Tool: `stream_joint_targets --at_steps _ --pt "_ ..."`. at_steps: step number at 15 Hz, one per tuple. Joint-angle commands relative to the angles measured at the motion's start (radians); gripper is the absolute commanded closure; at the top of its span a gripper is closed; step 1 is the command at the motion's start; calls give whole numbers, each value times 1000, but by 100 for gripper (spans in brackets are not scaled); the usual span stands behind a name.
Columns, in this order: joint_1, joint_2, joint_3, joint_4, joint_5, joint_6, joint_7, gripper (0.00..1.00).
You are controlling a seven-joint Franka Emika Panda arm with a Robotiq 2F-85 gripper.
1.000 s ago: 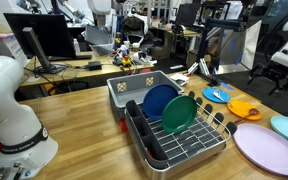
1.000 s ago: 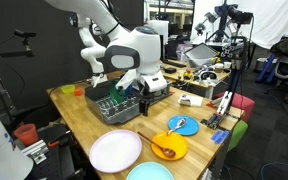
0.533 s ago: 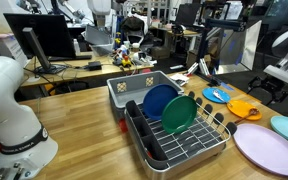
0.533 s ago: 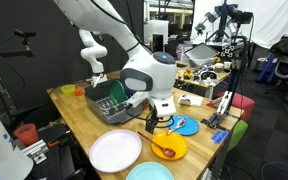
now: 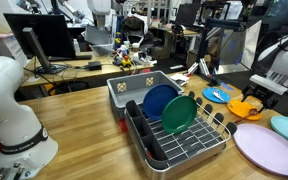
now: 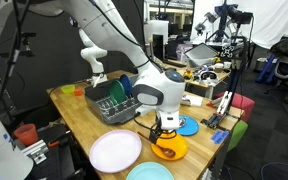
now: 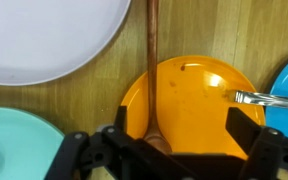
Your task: Remove the brown spoon from the yellow plate and put it on the light blue plate
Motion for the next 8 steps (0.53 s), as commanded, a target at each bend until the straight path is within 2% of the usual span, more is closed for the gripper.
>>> stream_joint_targets --at_steps 1,8 --pt "10 49 -20 64 -23 -84 96 0" --pt "2 90 -18 95 -59 -130 197 0"
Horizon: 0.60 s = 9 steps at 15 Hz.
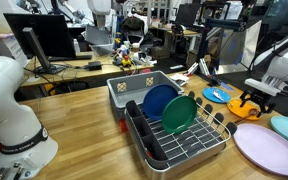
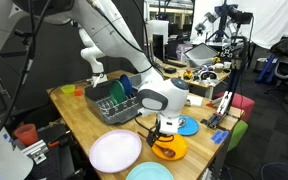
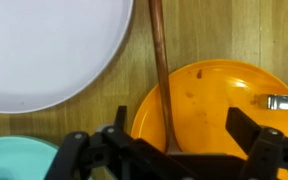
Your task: Remove the brown spoon from the yellow plate and put it on the light blue plate
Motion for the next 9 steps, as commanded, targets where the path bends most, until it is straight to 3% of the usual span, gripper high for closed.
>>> stream_joint_targets --at_steps 1,7,9 --pt "2 20 -13 28 -26 -33 43 0" --pt "3 49 -20 53 -63 -29 76 0" --pt "4 62 -20 65 -72 -26 76 12"
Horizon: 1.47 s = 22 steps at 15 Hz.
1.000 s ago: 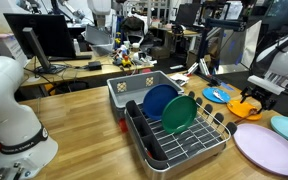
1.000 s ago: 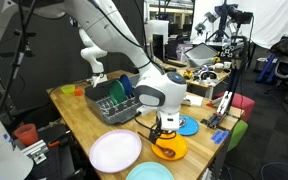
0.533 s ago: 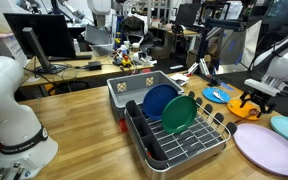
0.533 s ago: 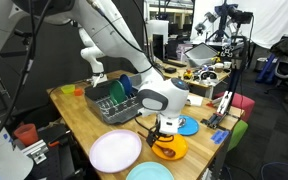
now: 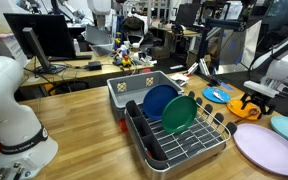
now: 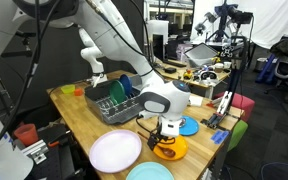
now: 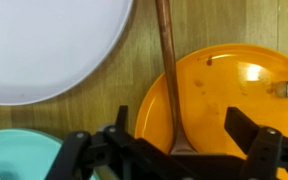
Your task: Remove the brown spoon from the yellow plate and put it on the light blue plate
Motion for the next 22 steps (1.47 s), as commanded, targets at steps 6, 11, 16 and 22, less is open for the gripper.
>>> stream_joint_targets --at_steps 6,11,16,22 --pt "-2 38 -5 60 -36 -35 19 34" --pt "-2 41 -5 66 -39 -40 17 37" --pt "-5 43 -2 71 -35 -40 15 70" --pt "-12 42 2 78 -30 -42 10 87"
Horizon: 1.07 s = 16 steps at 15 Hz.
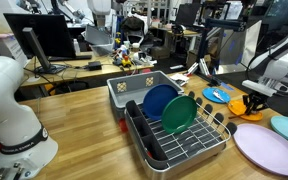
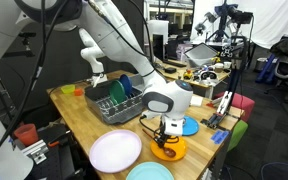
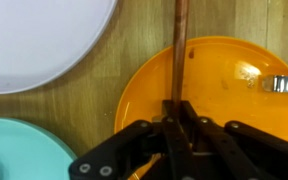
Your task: Remove the brown spoon from the yellow plate and put it on the light blue plate
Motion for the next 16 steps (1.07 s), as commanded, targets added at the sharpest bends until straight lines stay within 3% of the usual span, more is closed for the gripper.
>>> stream_joint_targets --at_steps 1,3,7,11,16 --pt "-11 13 3 26 -7 -32 7 84" --pt "-20 0 15 18 8 -26 -9 83" --pt "-41 -65 44 -27 78 41 -31 100" --pt "-67 -162 65 -94 208 83 -45 98" --pt "-105 -250 62 -197 470 101 -136 98"
